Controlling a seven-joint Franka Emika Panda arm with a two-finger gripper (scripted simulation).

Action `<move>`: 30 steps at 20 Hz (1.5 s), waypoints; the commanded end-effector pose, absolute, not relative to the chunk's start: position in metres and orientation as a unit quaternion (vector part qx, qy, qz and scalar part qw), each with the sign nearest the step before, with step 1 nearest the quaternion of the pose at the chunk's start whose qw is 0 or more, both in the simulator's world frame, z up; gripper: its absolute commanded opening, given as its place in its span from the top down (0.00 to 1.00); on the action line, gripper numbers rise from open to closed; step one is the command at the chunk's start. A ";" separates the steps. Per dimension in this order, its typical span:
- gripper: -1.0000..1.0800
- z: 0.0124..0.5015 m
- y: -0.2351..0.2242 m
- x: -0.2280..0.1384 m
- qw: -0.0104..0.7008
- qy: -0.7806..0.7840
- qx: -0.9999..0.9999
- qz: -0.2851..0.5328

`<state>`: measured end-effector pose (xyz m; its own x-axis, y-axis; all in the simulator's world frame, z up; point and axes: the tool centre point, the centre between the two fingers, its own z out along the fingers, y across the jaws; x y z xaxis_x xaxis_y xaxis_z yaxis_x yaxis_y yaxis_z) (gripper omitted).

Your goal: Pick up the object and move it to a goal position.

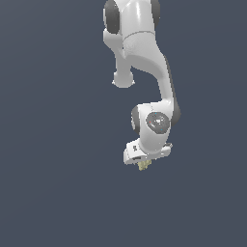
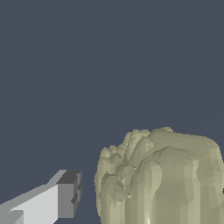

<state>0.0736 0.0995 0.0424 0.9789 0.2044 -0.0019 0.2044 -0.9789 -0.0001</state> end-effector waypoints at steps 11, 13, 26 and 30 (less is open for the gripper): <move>1.00 0.043 0.100 0.074 0.000 0.103 0.995 0.000; 1.00 0.044 0.100 0.074 0.000 0.103 0.995 0.000; 1.00 0.104 0.107 0.061 0.000 0.103 0.995 0.000; 1.00 0.144 0.112 0.052 0.000 0.103 0.995 0.000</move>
<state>0.0552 0.1096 0.1280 0.9789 0.2044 -0.0016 0.2044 -0.9789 0.0003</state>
